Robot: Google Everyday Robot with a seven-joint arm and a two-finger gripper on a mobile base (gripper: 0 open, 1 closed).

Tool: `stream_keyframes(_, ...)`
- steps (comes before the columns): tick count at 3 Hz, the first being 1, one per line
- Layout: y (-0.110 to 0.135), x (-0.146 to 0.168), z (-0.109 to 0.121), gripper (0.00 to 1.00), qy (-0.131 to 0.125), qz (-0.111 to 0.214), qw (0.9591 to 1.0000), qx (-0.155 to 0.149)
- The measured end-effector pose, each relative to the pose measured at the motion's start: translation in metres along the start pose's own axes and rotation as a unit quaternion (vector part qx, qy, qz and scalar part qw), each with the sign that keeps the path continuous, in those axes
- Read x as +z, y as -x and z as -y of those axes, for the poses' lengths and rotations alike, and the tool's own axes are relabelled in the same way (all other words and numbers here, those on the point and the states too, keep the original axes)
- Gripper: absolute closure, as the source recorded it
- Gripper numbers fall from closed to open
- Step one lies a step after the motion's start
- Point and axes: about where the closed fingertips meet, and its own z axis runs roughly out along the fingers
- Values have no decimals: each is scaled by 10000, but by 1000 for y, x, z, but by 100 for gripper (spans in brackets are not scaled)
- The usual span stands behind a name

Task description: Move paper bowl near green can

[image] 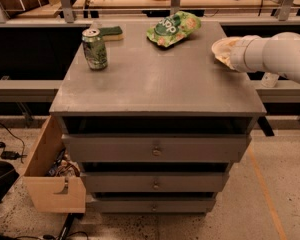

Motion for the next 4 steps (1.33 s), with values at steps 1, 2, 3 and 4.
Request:
stream_keyframes(1,1,1,-1,93,13,6,10000,-2)
stream_keyframes(2,2,2,-2,100,23,12,10000,-4)
stream_keyframes(3,2,2,-2,100,23,12,10000,-4)
stream_keyframes(4,3,4,-4,84,37,19,10000,-6)
